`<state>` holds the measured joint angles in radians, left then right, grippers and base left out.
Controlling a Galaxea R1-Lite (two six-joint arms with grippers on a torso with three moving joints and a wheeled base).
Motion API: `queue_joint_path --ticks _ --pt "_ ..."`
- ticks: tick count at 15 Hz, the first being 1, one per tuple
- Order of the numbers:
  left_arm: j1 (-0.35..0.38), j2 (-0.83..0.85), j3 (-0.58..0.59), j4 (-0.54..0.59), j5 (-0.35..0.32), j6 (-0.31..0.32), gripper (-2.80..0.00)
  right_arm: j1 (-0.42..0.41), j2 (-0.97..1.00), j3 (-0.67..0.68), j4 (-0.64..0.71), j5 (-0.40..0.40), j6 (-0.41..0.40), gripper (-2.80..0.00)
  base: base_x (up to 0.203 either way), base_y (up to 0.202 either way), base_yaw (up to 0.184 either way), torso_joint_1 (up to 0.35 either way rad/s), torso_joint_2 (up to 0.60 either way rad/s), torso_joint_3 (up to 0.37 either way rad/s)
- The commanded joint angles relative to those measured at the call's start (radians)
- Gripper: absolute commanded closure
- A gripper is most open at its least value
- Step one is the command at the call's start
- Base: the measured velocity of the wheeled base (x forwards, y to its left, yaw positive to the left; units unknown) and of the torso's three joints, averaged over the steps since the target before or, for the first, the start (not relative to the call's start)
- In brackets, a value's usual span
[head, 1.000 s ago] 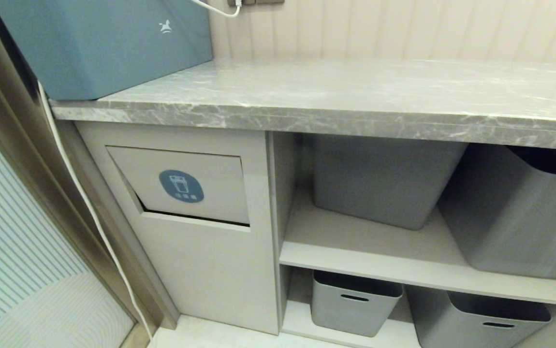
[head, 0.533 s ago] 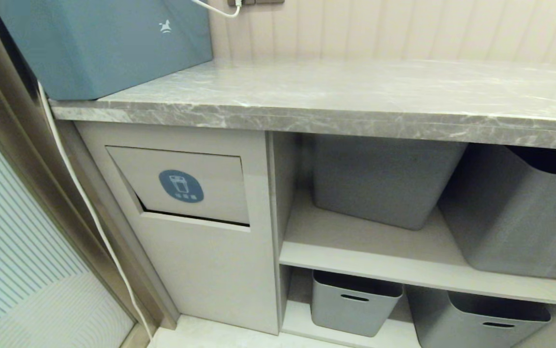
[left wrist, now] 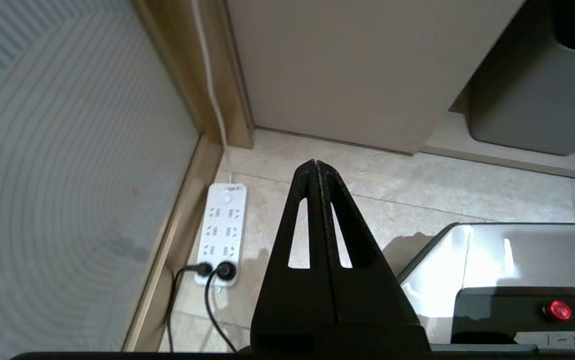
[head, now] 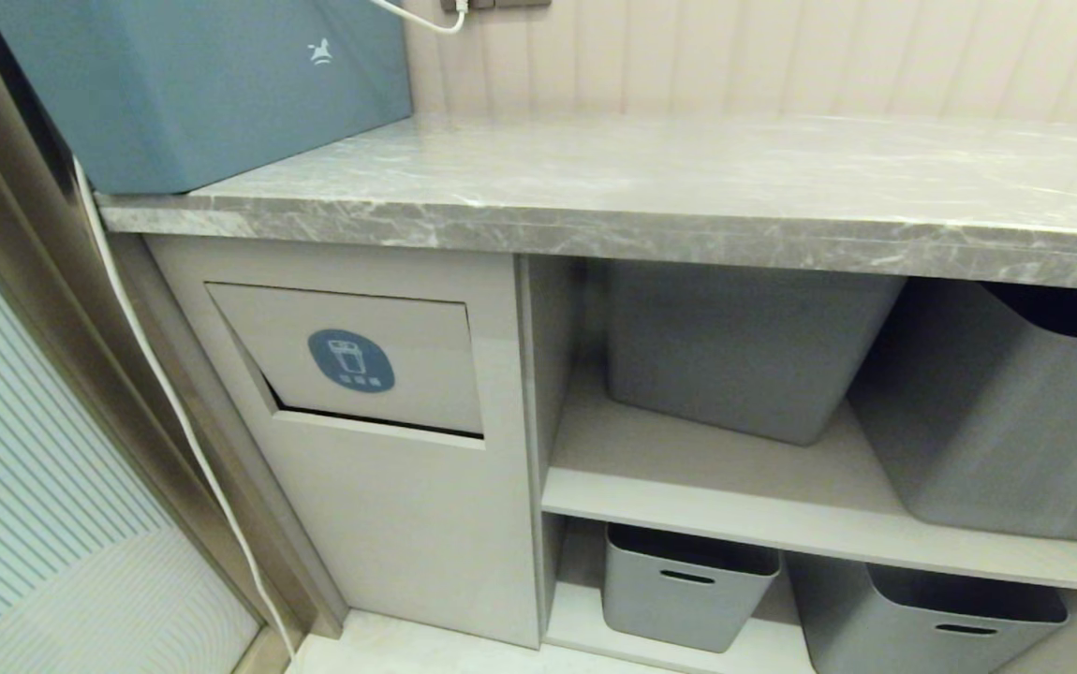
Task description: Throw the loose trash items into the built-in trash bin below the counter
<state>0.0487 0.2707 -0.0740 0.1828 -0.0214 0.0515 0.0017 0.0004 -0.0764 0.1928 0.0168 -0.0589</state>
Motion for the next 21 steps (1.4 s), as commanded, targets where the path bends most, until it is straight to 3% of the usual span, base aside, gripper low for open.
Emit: queue_joint_path --ticks 1,4,6,21 --pt "-0.033 -0.089 0.000 0.003 -0.004 0.002 0.00 0.000 0.000 0.001 0.002 -0.001 0.002 0.00 0.000 0.000 0.000 0.000 0.00 0.000" --pt "-0.049 -0.273 0.010 -0.022 0.014 -0.003 0.00 0.000 0.000 -0.002 0.002 -0.001 0.011 0.00 0.000 0.000 0.000 0.000 0.00 0.000" --pt "-0.055 -0.271 0.049 -0.127 0.032 -0.030 0.00 0.000 0.000 0.000 0.002 -0.001 0.015 0.00 0.000 0.000 0.000 0.000 0.00 0.000" --pt "-0.055 -0.271 0.049 -0.129 0.032 -0.038 0.00 0.001 0.000 0.004 -0.006 -0.012 0.004 0.00 0.000 0.000 0.000 0.000 0.00 0.000"
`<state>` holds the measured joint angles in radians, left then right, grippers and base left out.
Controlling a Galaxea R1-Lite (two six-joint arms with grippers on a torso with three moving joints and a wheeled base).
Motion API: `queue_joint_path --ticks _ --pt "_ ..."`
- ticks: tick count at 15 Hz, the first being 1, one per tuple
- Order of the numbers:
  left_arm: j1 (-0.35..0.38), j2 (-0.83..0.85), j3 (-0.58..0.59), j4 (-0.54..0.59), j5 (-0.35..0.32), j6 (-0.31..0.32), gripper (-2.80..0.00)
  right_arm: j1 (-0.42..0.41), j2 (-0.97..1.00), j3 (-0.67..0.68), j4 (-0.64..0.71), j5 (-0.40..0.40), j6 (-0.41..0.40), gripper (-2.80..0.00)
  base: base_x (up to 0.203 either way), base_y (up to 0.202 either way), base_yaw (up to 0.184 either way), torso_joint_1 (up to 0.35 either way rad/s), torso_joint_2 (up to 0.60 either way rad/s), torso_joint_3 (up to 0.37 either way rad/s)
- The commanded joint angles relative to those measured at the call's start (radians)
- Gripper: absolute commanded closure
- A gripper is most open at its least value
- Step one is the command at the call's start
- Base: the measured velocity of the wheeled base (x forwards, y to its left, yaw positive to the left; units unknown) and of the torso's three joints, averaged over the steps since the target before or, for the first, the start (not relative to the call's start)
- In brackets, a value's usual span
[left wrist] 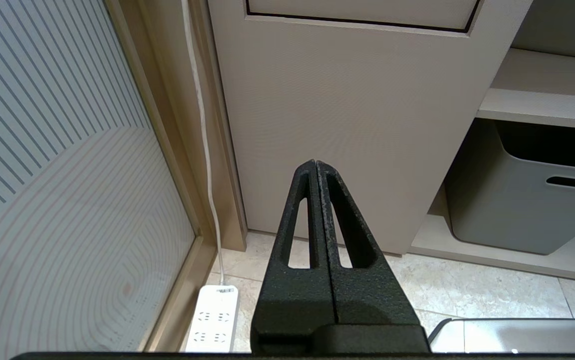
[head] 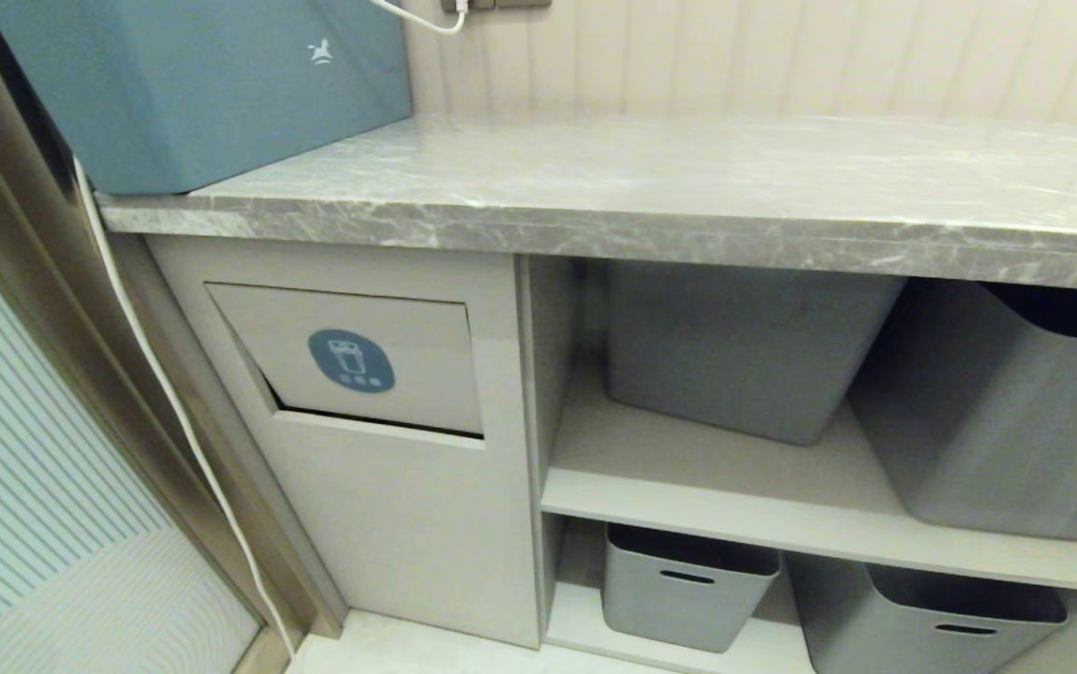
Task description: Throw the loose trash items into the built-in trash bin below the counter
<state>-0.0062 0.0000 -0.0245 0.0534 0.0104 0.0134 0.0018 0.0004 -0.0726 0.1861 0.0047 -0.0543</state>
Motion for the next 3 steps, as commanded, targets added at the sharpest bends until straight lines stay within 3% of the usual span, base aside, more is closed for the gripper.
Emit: queue_joint_path --ticks 1,3 --pt "0.000 0.000 0.000 0.000 0.000 0.000 0.00 0.000 0.000 0.000 0.001 0.003 0.004 0.00 0.000 0.000 0.000 0.000 0.00 0.000" --pt "0.000 0.000 0.000 0.000 0.000 0.000 0.00 0.000 0.000 0.000 0.001 0.000 0.016 0.00 0.000 0.000 0.000 0.000 0.00 0.000"
